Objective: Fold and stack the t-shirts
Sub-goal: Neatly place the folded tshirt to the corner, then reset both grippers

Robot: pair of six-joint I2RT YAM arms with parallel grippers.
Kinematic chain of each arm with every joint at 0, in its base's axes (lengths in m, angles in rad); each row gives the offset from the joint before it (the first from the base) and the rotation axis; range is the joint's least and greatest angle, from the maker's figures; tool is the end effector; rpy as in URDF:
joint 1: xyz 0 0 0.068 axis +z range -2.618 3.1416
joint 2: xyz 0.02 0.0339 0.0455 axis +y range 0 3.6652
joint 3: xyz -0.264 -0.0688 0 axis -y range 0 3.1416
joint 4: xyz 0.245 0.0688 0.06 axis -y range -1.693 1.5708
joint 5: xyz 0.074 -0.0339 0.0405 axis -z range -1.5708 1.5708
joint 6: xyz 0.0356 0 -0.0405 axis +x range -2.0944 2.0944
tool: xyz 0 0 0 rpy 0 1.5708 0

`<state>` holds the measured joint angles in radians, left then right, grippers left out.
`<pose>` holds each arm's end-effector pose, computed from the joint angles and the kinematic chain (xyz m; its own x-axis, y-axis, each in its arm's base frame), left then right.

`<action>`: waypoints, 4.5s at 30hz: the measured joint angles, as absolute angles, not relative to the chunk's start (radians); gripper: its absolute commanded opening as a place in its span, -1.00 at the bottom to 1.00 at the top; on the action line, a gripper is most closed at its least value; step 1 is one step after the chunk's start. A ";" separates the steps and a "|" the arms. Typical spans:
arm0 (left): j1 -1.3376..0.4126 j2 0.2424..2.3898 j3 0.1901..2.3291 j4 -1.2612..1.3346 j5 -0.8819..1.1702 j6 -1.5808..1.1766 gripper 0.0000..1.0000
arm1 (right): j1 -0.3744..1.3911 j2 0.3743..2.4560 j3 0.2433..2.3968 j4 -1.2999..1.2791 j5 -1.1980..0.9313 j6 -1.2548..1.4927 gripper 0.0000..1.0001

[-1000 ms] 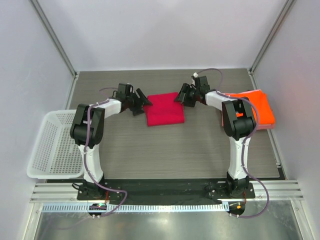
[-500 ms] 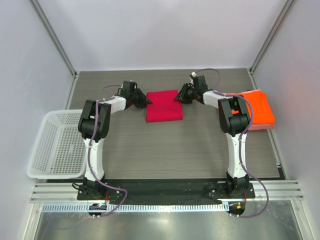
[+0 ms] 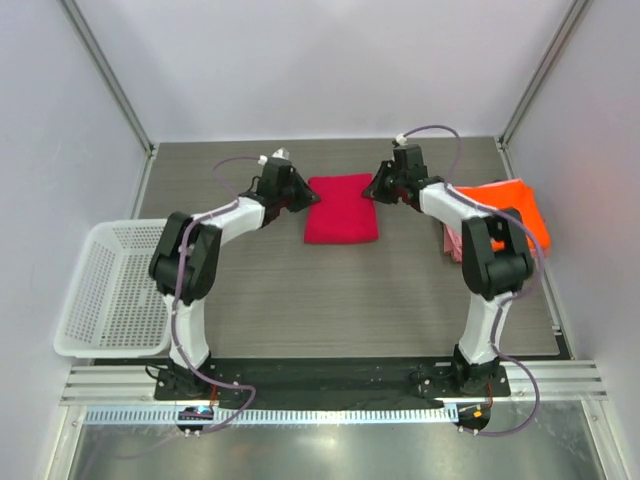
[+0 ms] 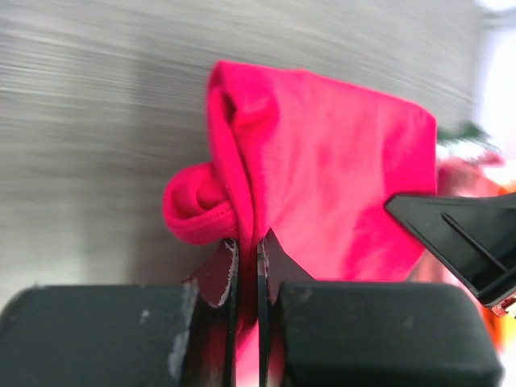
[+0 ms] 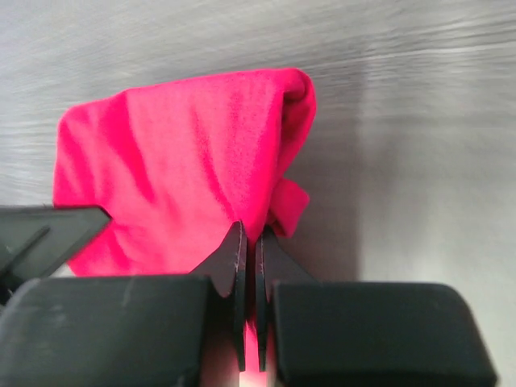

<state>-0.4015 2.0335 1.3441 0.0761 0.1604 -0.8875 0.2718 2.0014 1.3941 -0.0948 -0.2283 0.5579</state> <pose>0.4160 -0.1828 0.1774 -0.7269 -0.5231 -0.4450 -0.0914 0.7159 -0.6922 0.4300 0.1282 0.1927 -0.7543 0.3251 -0.5703 -0.0337 0.8485 0.5282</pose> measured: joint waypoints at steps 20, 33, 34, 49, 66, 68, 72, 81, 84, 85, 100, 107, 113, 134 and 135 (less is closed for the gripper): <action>-0.982 2.027 1.860 0.121 -0.020 -0.936 -1.00 | -0.092 1.295 1.501 -0.740 0.403 0.428 -0.98; -1.058 2.480 2.239 0.146 -0.007 -1.043 -0.99 | -0.342 1.417 1.511 -0.834 0.441 0.346 -0.98; -1.058 2.500 2.260 0.157 -0.019 -1.044 -0.99 | -0.352 1.439 1.511 -0.828 0.438 0.347 -0.97; -0.949 2.841 2.528 0.307 -0.239 -1.007 0.99 | -0.369 1.899 1.755 -0.649 0.335 0.400 0.57; -0.852 2.090 1.765 0.321 -0.193 -0.826 0.99 | -0.369 1.307 1.240 -0.316 -0.075 0.515 -0.98; -0.826 1.976 1.645 0.314 -0.171 -0.819 0.99 | -0.369 1.269 1.102 -0.186 -0.203 0.600 -0.98; -0.778 1.817 1.449 0.287 -0.136 -0.781 0.99 | -0.388 1.261 0.889 0.063 -0.384 0.747 -0.98; -0.765 1.707 1.259 0.202 -0.014 -0.696 0.99 | -0.439 1.293 0.593 0.592 -0.535 0.995 -0.98; -0.767 1.689 1.230 0.183 0.006 -0.682 0.99 | -0.440 1.324 0.509 0.767 -0.537 1.041 -0.97; -0.767 1.683 1.220 0.181 0.009 -0.676 0.99 | -0.441 1.346 0.476 0.805 -0.530 1.050 -0.98; -0.758 1.560 1.074 0.010 -0.053 -0.603 0.99 | -0.410 1.378 0.549 0.599 -0.457 0.991 -0.98; -0.744 1.340 0.944 -0.035 -0.206 -0.585 0.99 | -0.134 1.159 0.761 0.347 -0.353 0.763 -0.98; -0.744 1.172 0.733 -0.043 -0.332 -0.563 0.99 | 0.208 1.141 0.742 0.171 -0.140 0.569 -0.97; -0.744 0.801 0.408 -0.078 -0.505 -0.536 1.00 | 0.475 1.117 0.370 0.202 0.166 0.474 0.98; -0.744 0.796 0.403 -0.072 -0.504 -0.535 0.99 | 0.475 1.117 0.370 0.210 0.151 0.474 0.96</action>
<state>-0.7437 0.7959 0.4026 -0.0723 -0.5041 -0.5354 0.4751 1.1168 0.3698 0.2104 0.1513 0.4736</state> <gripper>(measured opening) 0.995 0.993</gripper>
